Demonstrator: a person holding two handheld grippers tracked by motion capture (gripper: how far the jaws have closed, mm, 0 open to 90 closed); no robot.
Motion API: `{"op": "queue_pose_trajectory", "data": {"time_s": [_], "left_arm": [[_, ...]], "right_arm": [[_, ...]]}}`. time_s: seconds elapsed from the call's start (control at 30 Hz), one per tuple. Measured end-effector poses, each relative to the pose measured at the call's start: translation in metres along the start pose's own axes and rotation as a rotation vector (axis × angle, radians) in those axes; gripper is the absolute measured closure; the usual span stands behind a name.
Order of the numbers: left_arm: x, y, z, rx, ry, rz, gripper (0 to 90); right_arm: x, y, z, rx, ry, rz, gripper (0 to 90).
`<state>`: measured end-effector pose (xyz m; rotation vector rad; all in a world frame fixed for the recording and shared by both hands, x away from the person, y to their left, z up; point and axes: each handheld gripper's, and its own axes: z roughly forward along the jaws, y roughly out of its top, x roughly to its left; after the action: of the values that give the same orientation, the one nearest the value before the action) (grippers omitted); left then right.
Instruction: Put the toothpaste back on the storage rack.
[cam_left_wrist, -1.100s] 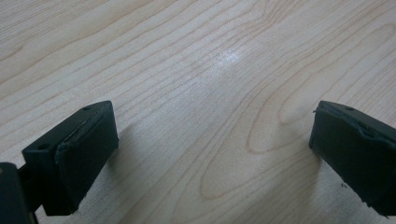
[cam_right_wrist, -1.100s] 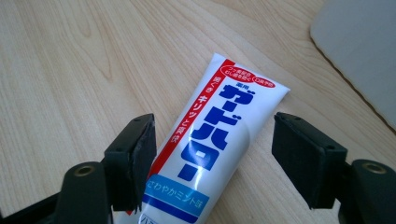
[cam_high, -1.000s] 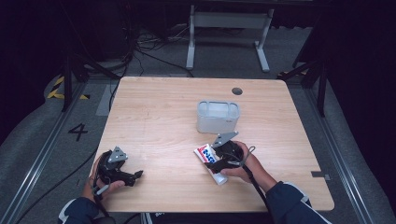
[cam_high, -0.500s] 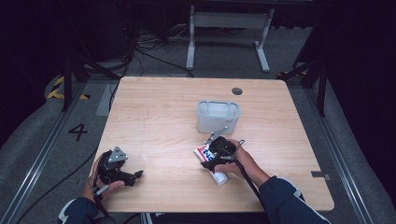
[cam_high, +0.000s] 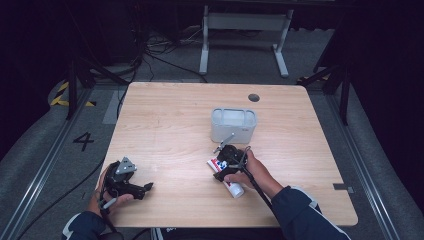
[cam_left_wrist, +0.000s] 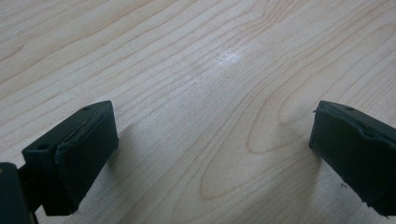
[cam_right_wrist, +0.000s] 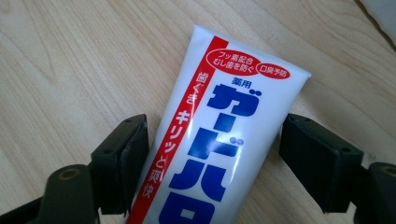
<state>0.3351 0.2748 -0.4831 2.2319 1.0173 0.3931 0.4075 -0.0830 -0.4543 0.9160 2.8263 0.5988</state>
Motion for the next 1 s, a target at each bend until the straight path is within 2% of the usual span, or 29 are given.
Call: {"op": "queue_pose_trajectory", "data": {"time_s": [0.1, 0.13, 0.27, 0.43, 0.7, 0.87, 1.0], "left_arm": [[0.0, 0.0, 0.0, 0.0, -0.001, -0.001, 1.6], [0.0, 0.0, 0.0, -0.001, -0.001, -0.003, 1.6], [0.0, -0.001, 0.0, -0.002, -0.004, -0.006, 1.6], [0.0, -0.001, 0.0, -0.002, -0.004, 0.0, 1.7], [0.0, -0.001, 0.0, -0.002, -0.005, 0.0, 1.7], [0.0, -0.001, 0.0, -0.002, -0.005, -0.001, 1.7], [0.0, -0.001, 0.0, -0.002, -0.005, 0.0, 1.7]], "right_arm": [[0.002, 0.002, 0.0, 0.012, -0.017, 0.003, 27.4], [0.003, 0.004, -0.001, 0.021, -0.015, -0.002, 32.1], [0.006, 0.006, -0.002, 0.029, -0.004, -0.016, 40.3], [0.006, 0.006, -0.003, 0.039, -0.006, -0.041, 43.4], [0.005, 0.005, -0.006, 0.042, 0.012, -0.074, 57.3], [0.002, 0.004, -0.008, 0.033, 0.036, -0.088, 62.1], [0.003, 0.003, -0.01, 0.027, 0.037, -0.106, 63.4]]}}
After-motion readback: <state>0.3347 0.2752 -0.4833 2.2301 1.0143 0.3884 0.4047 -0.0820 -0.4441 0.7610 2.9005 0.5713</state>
